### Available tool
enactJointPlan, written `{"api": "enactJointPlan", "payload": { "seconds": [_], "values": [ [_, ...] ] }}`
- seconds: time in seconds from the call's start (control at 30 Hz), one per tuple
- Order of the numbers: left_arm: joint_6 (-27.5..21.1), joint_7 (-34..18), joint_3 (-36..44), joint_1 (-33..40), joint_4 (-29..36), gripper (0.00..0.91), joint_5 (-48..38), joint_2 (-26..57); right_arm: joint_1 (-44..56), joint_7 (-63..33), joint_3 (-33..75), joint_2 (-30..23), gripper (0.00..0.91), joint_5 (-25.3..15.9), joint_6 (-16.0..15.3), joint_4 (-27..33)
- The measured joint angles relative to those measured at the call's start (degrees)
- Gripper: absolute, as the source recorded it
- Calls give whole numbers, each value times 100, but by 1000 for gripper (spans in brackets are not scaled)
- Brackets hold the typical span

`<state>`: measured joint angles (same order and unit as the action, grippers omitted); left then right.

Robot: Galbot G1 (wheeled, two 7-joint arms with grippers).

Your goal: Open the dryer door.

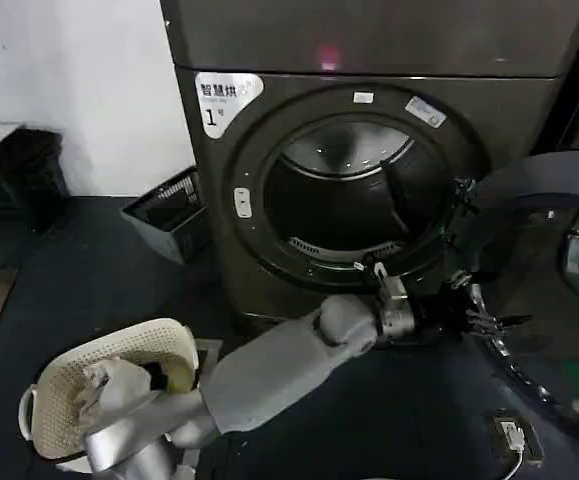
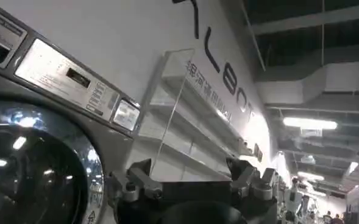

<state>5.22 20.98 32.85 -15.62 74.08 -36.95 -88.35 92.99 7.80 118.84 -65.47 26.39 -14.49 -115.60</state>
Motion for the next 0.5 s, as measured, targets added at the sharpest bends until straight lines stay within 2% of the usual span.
{"api": "enactJointPlan", "payload": {
  "seconds": [0.17,0.33,0.5],
  "values": [
    [231,-43,-2,-91,34,907,41,-6,15,0,11,24,907,8,6,8],
    [743,-358,-3,-179,27,907,324,20,40,1,61,25,907,92,13,-4],
    [1137,-440,64,-253,92,907,446,130,61,-3,108,46,907,136,12,-11]
  ]
}}
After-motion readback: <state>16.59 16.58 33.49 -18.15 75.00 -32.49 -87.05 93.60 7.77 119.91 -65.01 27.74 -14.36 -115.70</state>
